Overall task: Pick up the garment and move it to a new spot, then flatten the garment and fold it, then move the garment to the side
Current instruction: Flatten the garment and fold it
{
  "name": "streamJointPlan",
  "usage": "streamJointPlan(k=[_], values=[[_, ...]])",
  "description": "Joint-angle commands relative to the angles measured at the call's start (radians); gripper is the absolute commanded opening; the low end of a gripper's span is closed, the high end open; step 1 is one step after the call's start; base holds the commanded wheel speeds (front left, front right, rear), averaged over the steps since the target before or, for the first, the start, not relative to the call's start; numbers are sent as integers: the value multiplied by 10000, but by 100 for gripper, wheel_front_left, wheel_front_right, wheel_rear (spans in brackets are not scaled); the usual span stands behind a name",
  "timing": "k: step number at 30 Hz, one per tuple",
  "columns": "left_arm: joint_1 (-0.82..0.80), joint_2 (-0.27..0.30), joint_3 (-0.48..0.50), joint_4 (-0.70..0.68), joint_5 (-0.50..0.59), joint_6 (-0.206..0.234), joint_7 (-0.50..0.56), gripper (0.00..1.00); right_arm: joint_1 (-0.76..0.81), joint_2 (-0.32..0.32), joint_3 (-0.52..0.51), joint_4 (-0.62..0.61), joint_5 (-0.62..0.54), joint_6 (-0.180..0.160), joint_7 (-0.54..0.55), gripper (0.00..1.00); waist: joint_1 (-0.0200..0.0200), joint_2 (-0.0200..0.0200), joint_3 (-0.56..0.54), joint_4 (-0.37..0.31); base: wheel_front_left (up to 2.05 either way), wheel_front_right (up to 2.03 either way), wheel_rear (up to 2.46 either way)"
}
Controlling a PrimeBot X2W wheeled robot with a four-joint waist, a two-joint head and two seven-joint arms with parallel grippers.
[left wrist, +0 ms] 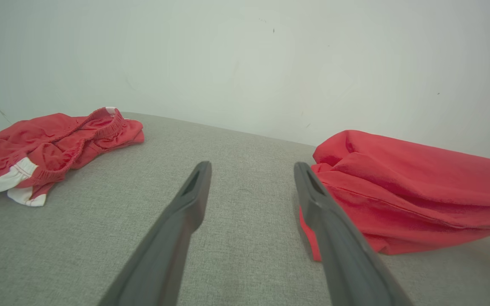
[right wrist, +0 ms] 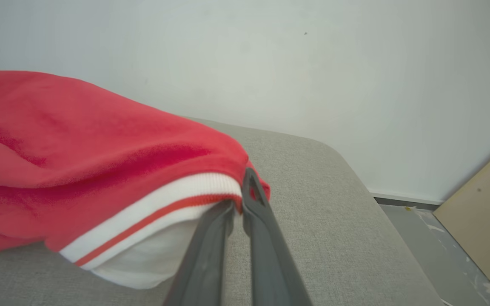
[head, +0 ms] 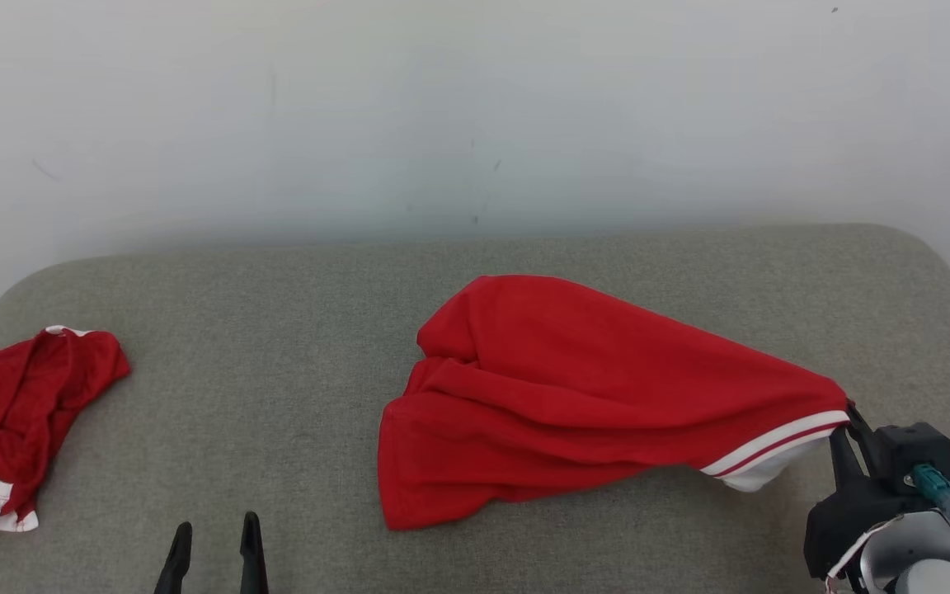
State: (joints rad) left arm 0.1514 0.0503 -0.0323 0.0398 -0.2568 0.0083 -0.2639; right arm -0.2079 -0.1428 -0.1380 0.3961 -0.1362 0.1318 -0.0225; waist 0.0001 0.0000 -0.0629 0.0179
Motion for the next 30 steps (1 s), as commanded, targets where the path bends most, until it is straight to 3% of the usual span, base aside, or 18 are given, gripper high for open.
streamJointPlan(k=[1,9,13,16,20,25,30], values=[[58,5,21,-31,-96,5,-8,100,359,69,58,-519,117,-22,183,0,-1,0,-2,-29,0,0,0],[-3,6,58,-71,-70,-15,-8,100,2414,666,-296,-4462,393,-22,2290,0,-1,0,113,-89,0,0,0],[-122,4,21,-99,-90,1,-8,100,3092,824,-656,-5295,359,-22,3547,0,-1,0,230,-90,0,0,0],[-232,4,-36,-70,-107,9,-8,100,3033,746,-498,-4899,209,-22,4189,0,-1,0,329,-47,0,0,0],[-372,6,-139,27,-87,-64,-8,100,2237,388,-166,-3368,80,-22,4385,0,-1,0,448,133,0,0,0],[-529,7,-243,135,12,-142,-8,100,671,153,-48,-778,-289,-22,3957,0,-1,0,553,588,0,0,0],[-549,6,-202,205,59,-178,-8,100,-295,171,4,487,-463,-22,3484,0,-1,0,641,828,0,0,0]])
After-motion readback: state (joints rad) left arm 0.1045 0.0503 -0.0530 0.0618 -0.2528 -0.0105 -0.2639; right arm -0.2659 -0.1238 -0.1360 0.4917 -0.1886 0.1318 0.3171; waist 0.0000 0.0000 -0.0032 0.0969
